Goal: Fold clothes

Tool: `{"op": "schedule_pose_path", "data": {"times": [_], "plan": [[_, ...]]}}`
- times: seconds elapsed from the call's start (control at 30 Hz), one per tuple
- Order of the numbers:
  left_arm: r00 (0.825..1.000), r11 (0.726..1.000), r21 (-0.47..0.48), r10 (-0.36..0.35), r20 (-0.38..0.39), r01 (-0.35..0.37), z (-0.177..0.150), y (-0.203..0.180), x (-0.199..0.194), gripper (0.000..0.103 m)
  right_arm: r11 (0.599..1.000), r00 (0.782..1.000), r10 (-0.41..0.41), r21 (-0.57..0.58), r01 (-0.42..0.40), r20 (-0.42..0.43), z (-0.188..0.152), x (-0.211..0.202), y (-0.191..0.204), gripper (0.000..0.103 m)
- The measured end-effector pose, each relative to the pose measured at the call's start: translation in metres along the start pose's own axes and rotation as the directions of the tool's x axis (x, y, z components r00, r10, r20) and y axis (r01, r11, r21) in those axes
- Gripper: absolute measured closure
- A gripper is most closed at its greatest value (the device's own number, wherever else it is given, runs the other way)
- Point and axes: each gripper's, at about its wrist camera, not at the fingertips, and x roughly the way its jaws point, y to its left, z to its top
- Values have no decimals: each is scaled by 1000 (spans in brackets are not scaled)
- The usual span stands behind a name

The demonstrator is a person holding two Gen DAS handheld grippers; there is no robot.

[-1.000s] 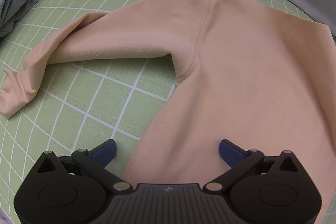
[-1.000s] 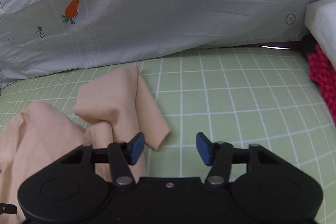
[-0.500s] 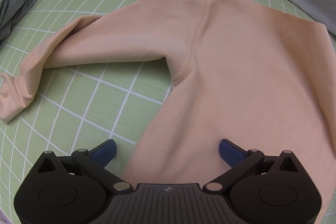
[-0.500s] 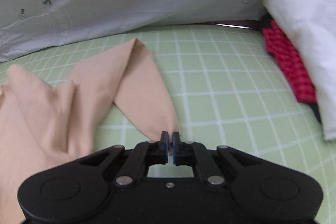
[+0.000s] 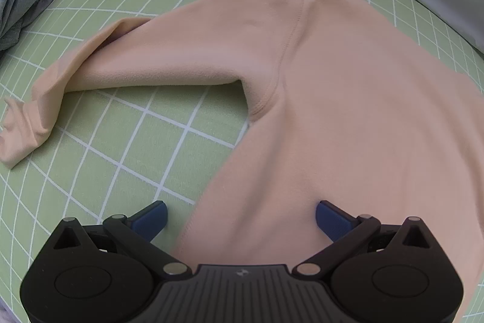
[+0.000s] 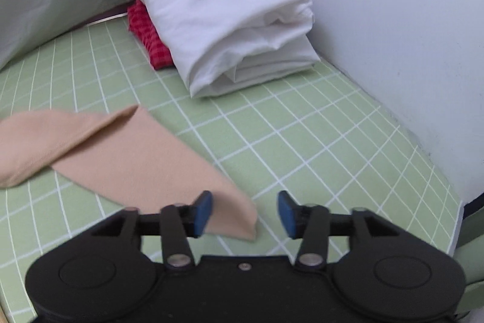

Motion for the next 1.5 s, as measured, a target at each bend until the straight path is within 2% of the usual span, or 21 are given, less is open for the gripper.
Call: {"op": "schedule_pose_path", "data": {"times": [0.07,0.1,0.17,0.27,0.4,0.43,0.47,0.5,0.53,0.6,0.7,0.77,0.8,0.87,0.9,1.0,1.07,1.13,1.27,1.4,1.5], "plan": [[1000,1000,-4,1,0,-1,-1,0,0,0,999,999,33,-26,-32,43,9,0,8,28],[1000,1000,-4,1,0,-1,-1,0,0,0,997,997,68,-49,-65,49,14,5,13,26],[1000,1000,-5,1,1,-1,-2,1,-1,0,989,990,131,-82,-127,52,26,15,24,26],[1000,1000,-6,1,2,-1,-3,1,-1,0,975,981,195,-109,-192,10,42,38,38,26],[1000,1000,-7,1,4,-1,-3,2,-2,0,967,969,244,-72,-246,-32,52,58,44,27],[1000,1000,-7,1,6,-1,-4,2,-2,0,961,962,270,-49,-271,-37,54,60,42,38],[1000,1000,-8,1,7,-1,-4,2,-2,0,952,952,303,-28,-304,-34,56,61,40,70],[1000,1000,-9,1,8,-1,-5,2,-2,0,942,942,334,-17,-335,-31,58,62,38,87],[1000,1000,-9,2,8,-2,-5,2,-3,0,939,940,341,-36,-342,-23,61,60,39,97],[1000,1000,-9,2,7,-1,-5,2,-3,0,939,945,328,-108,-325,5,65,53,44,97],[1000,1000,-10,1,5,-1,-6,3,-3,0,946,946,302,-164,-281,118,71,23,45,98],[1000,1000,-12,2,6,-2,-6,3,-3,0,952,927,287,-183,-247,242,70,-10,43,97],[1000,1000,-14,3,8,-2,-7,3,-4,0,952,917,287,-187,-241,278,65,-24,44,97],[1000,1000,-22,4,10,-4,-9,4,-4,0,950,905,297,-191,-247,306,49,-46,48,97],[1000,1000,-24,5,11,-5,-9,4,-4,0,945,911,308,-198,-260,275,37,-47,53,97],[1000,1000,-27,6,11,-5,-8,1,-4,0,923,937,342,-211,-322,65,-9,-28,71,96],[1000,1000,-28,6,11,-6,-6,0,-3,0,926,936,352,-152,-346,11,-25,-26,71,95],[1000,1000,-28,6,11,-6,-5,-2,-2,0,930,932,360,-80,-358,24,-24,-32,64,71],[1000,1000,-30,7,11,-6,-2,-6,-1,0,933,932,353,46,-357,86,-14,-44,45,42],[1000,999,-32,7,12,-7,0,-10,0,0,930,947,295,189,-315,126,-8,-36,17,33],[1000,999,-37,9,17,-8,-1,-11,0,0,916,962,264,293,-273,73,-10,-20,-3,30]]}}
